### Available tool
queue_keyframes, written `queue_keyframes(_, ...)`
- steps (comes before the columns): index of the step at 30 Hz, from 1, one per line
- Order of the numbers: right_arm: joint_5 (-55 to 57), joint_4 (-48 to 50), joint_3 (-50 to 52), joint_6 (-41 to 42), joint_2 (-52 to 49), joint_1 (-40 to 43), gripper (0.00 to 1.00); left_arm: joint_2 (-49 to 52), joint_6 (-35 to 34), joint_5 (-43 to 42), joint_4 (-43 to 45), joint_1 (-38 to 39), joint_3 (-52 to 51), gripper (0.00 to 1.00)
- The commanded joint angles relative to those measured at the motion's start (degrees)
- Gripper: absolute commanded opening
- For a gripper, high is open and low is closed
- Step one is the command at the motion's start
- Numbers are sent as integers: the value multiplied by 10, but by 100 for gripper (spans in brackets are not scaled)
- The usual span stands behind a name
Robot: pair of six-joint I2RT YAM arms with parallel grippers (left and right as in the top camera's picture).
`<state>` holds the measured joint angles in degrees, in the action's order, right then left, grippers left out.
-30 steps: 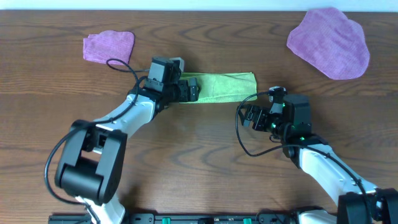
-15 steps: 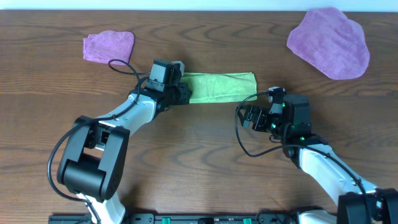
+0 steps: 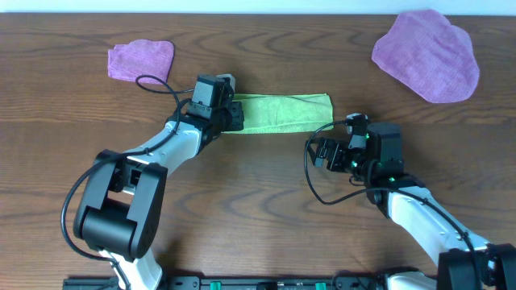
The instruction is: Fold the cloth
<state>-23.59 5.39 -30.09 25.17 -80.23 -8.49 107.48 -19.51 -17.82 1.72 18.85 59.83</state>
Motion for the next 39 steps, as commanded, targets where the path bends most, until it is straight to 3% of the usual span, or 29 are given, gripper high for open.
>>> queue_keyframes(1, -6, -1, -12, -13, -2, -2, 99, 5, -15, -3, -2, -3, 11, 6)
queue_keyframes(10, -4, -1, -12, -17, -2, -2, 99, 5, -24, -2, 20, -3, 11, 6)
queue_keyframes(15, 2, -1, -12, -21, -2, -2, 99, 5, 40, 2, 51, -3, 11, 6)
queue_keyframes(31, 26, -3, -12, -21, -2, -2, 99, 51, 78, 31, 20, -9, 11, 6)
queue_keyframes(39, 54, -50, -12, -22, -3, -2, 99, 57, 97, 54, 13, -9, 11, 6)
